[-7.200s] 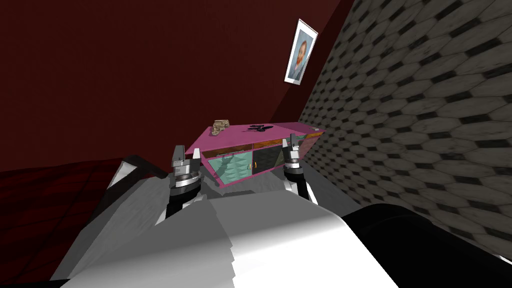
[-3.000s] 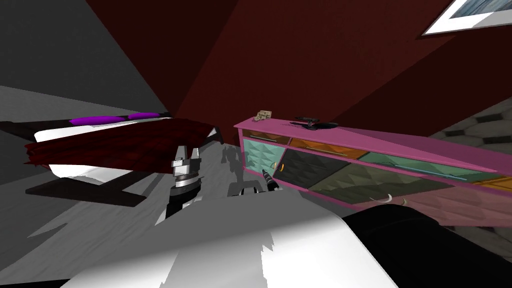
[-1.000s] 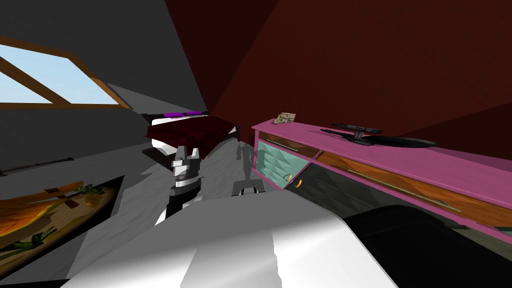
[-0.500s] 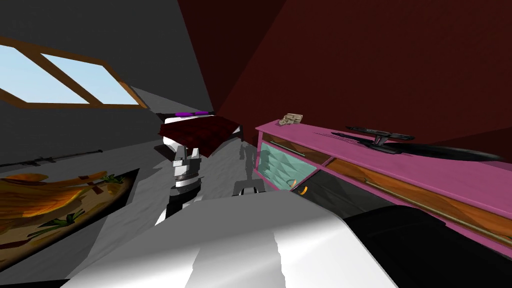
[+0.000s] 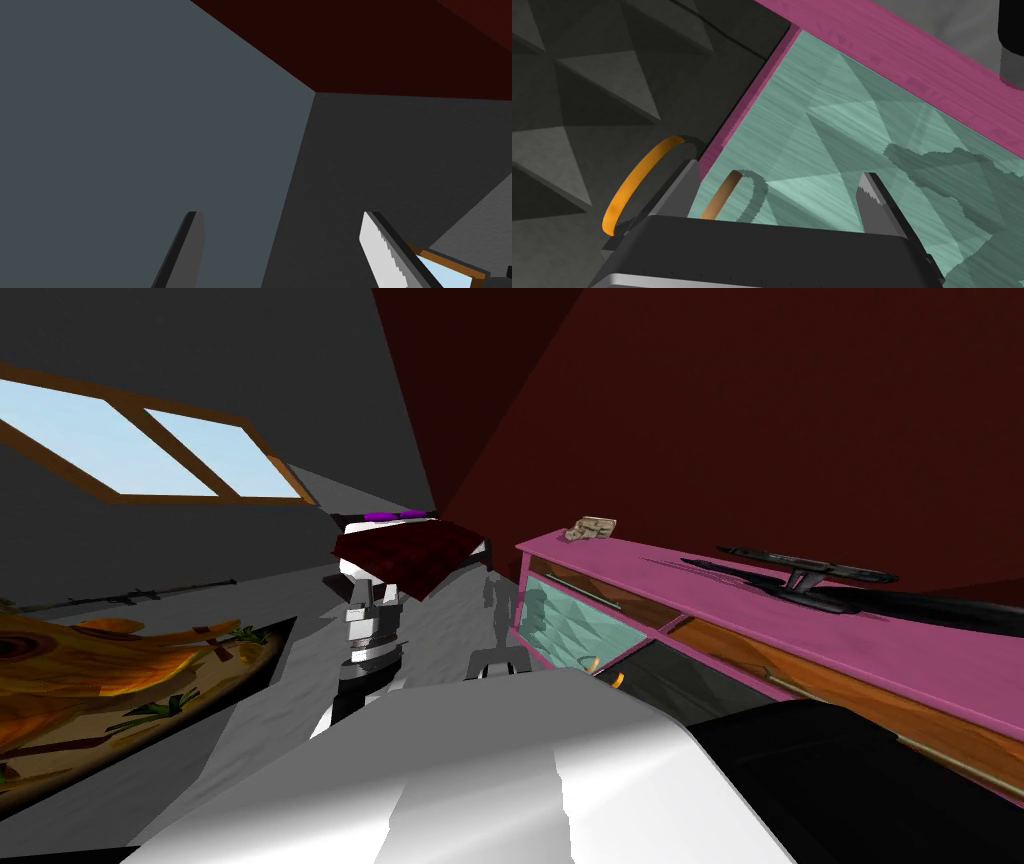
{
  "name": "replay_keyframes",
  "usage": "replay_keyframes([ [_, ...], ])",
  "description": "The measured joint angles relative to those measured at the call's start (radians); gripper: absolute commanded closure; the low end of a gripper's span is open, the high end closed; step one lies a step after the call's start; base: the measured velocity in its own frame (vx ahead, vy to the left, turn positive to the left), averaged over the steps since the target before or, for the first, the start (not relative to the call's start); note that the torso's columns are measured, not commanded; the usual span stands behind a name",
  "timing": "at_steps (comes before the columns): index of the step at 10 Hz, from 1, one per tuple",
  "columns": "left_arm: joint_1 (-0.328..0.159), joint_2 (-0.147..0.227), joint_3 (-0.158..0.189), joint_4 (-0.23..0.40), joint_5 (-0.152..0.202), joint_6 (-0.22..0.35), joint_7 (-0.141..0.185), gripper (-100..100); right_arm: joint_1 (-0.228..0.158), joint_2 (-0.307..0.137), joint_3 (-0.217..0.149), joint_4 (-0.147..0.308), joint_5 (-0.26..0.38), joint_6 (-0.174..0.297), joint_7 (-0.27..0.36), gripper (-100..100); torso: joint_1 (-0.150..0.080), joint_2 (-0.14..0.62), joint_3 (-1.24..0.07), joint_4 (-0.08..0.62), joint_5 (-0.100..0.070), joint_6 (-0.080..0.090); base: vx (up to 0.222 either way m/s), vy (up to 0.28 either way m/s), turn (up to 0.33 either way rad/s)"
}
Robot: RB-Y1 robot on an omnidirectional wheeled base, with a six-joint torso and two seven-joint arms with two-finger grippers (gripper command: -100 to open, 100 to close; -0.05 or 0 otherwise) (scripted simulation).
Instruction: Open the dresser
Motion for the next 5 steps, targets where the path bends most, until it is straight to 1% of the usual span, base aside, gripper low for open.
replay_keyframes([
  [1,0.000,0.000,0.000,0.000,0.000,0.000,0.000,0,-0.008,0.003,0.013,0.036,0.013,0.026,-0.001,-100,0.000,0.000,0.000,0.000,0.000,0.000,0.051,-0.024,0.080],
  [2,0.000,0.000,0.000,0.000,0.000,0.000,0.000,0,-0.008,0.000,0.018,0.047,0.016,0.053,0.003,-100,0.001,0.001,0.001,0.000,0.000,0.000,0.064,-0.019,0.136],
  [3,0.000,0.000,0.000,0.000,0.000,0.000,0.000,0,-0.013,0.002,0.032,0.079,0.029,0.080,-0.001,-100,0.001,0.000,0.001,0.000,0.000,-0.001,0.054,-0.017,0.060],
  [4,0.000,0.000,0.000,0.000,0.000,0.000,0.000,0,-0.010,0.002,0.037,0.083,0.033,0.111,0.007,-100,0.001,0.001,0.001,0.000,0.000,0.000,0.017,-0.009,-0.016],
  [5,0.000,0.000,0.000,0.000,0.000,0.000,0.000,0,-0.014,0.003,0.040,0.100,0.036,0.123,0.005,-100,0.001,0.003,0.002,0.001,0.000,0.000,0.031,-0.020,0.105],
])
